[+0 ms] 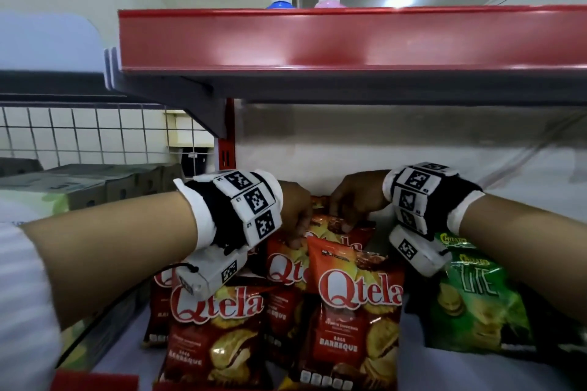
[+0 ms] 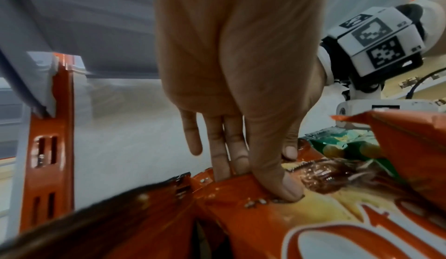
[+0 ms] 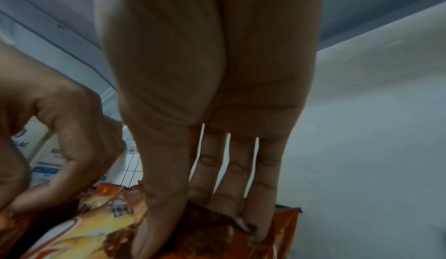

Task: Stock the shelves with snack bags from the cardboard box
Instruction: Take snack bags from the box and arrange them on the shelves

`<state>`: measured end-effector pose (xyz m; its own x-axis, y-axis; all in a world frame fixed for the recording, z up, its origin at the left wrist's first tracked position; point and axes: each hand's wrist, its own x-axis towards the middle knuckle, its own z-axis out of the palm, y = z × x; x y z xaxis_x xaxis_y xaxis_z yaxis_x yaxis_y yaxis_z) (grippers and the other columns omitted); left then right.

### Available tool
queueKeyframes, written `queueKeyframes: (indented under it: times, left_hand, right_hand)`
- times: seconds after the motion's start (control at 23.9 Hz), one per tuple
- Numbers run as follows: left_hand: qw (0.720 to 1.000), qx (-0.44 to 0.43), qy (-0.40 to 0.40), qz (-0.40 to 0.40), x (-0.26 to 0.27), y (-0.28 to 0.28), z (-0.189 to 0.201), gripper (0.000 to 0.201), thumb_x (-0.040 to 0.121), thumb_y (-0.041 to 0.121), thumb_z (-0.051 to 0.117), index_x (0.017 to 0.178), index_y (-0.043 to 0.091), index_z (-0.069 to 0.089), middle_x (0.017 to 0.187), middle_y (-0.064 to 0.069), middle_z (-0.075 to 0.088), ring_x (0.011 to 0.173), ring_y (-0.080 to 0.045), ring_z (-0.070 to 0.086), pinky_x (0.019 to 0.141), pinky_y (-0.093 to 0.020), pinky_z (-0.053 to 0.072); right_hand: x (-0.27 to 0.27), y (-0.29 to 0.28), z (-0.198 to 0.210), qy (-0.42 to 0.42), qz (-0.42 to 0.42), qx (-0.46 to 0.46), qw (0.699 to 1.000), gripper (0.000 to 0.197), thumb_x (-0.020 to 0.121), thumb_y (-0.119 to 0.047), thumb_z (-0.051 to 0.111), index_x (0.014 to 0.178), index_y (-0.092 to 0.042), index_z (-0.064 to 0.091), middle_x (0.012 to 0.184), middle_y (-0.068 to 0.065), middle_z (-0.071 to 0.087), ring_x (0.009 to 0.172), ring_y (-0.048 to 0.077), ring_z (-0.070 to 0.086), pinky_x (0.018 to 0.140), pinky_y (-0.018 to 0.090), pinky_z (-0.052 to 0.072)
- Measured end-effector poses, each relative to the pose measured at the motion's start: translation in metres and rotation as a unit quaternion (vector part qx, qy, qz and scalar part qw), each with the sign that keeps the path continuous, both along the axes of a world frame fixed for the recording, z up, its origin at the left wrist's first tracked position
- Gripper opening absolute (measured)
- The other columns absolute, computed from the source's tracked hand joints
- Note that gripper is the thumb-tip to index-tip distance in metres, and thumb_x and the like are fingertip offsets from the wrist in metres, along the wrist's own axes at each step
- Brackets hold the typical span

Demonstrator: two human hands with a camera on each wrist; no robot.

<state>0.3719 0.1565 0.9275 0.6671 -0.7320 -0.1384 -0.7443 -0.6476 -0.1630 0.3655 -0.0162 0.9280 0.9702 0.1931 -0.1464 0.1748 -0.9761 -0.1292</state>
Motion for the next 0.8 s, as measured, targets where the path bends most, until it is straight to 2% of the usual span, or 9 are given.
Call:
queueKeyframes:
  times: [0.13, 0.25, 0.33, 0.42, 0.46, 0.54, 0.63, 0.71, 0.8]
  left_hand:
    - [0.997, -0.060, -0.025, -0.033, -0.002, -0.016, -0.002, 0.016, 0.082, 0.011, 0.067, 0.097, 0.006, 0.070, 0.086, -0.003, 0.069, 0.069, -0.007, 0.051, 0.050, -0.005, 0.033]
    - [0.994, -0.094, -0.026, -0.045, -0.005, -0.022, -0.008, 0.014, 0.082, 0.013, 0.068, 0.095, 0.007, 0.070, 0.091, -0.004, 0.069, 0.075, -0.007, 0.051, 0.051, -0.003, 0.032]
    - [0.993, -0.115, -0.006, -0.033, -0.005, -0.020, -0.006, 0.016, 0.081, 0.017, 0.072, 0.094, 0.009, 0.070, 0.077, 0.006, 0.063, 0.074, -0.007, 0.051, 0.054, -0.004, 0.034]
    - [0.993, -0.115, 0.031, -0.007, -0.004, -0.016, -0.004, 0.024, 0.080, 0.023, 0.074, 0.100, 0.010, 0.070, 0.069, 0.015, 0.056, 0.071, -0.004, 0.052, 0.058, -0.008, 0.039]
    - [0.994, -0.098, 0.051, 0.003, -0.004, -0.014, -0.003, 0.029, 0.081, 0.026, 0.073, 0.106, 0.010, 0.068, 0.072, 0.016, 0.056, 0.072, -0.003, 0.052, 0.058, -0.009, 0.040]
    - [0.995, -0.051, 0.081, 0.022, -0.004, -0.010, -0.003, 0.040, 0.084, 0.031, 0.070, 0.118, 0.013, 0.063, 0.093, 0.009, 0.062, 0.083, -0.004, 0.052, 0.061, -0.011, 0.040]
    - [0.993, -0.041, 0.105, 0.036, -0.002, -0.007, -0.004, 0.043, 0.085, 0.034, 0.068, 0.123, 0.015, 0.060, 0.110, 0.004, 0.060, 0.095, -0.006, 0.049, 0.067, -0.012, 0.040]
    - [0.988, -0.059, 0.137, 0.044, 0.000, -0.004, -0.003, 0.040, 0.084, 0.032, 0.069, 0.121, 0.018, 0.060, 0.106, 0.007, 0.056, 0.094, -0.006, 0.051, 0.076, -0.015, 0.043]
    - [0.980, -0.088, 0.168, 0.054, 0.002, -0.004, -0.004, 0.029, 0.084, 0.025, 0.071, 0.110, 0.016, 0.062, 0.098, 0.007, 0.057, 0.084, -0.007, 0.056, 0.067, -0.015, 0.053]
  right_hand:
    - [0.002, -0.011, 0.004, 0.012, 0.019, 0.017, 1.000, 0.019, 0.082, -0.011, 0.070, 0.095, -0.025, 0.065, 0.088, -0.003, 0.066, 0.085, 0.017, 0.063, 0.074, 0.025, 0.053]
    - [0.006, -0.014, 0.010, 0.020, 0.014, 0.034, 0.999, 0.018, 0.092, -0.008, 0.055, 0.093, -0.022, 0.065, 0.094, 0.001, 0.066, 0.081, 0.014, 0.062, 0.064, 0.020, 0.053]
    - [0.017, -0.018, 0.021, -0.033, 0.000, 0.007, 0.999, 0.019, 0.093, -0.008, 0.053, 0.098, -0.021, 0.066, 0.102, 0.001, 0.067, 0.076, 0.011, 0.061, 0.065, 0.020, 0.051]
    - [0.028, -0.019, 0.023, -0.050, -0.006, -0.034, 0.998, 0.020, 0.091, -0.013, 0.058, 0.109, -0.020, 0.064, 0.112, -0.001, 0.064, 0.069, 0.008, 0.056, 0.061, 0.018, 0.046]
    - [0.033, -0.019, 0.020, -0.039, -0.010, -0.036, 0.999, 0.024, 0.089, -0.017, 0.064, 0.112, -0.020, 0.063, 0.115, -0.001, 0.061, 0.072, 0.011, 0.058, 0.061, 0.018, 0.046]
    - [0.043, -0.018, 0.008, -0.008, -0.018, -0.013, 1.000, 0.033, 0.081, -0.023, 0.074, 0.112, -0.021, 0.061, 0.118, -0.001, 0.061, 0.087, 0.019, 0.063, 0.066, 0.019, 0.049]
    - [0.050, -0.018, -0.003, -0.020, -0.010, -0.034, 0.999, 0.039, 0.079, -0.023, 0.076, 0.114, -0.017, 0.060, 0.115, 0.000, 0.062, 0.084, 0.015, 0.060, 0.057, 0.007, 0.045]
    - [0.057, -0.022, -0.008, -0.066, 0.006, -0.071, 0.995, 0.037, 0.082, -0.020, 0.073, 0.115, -0.012, 0.060, 0.115, 0.003, 0.062, 0.080, 0.009, 0.051, 0.047, 0.002, 0.035]
    - [0.058, -0.026, -0.009, -0.084, 0.008, -0.086, 0.993, 0.032, 0.083, -0.017, 0.071, 0.113, -0.010, 0.061, 0.108, 0.004, 0.061, 0.073, 0.006, 0.047, 0.045, 0.002, 0.034]
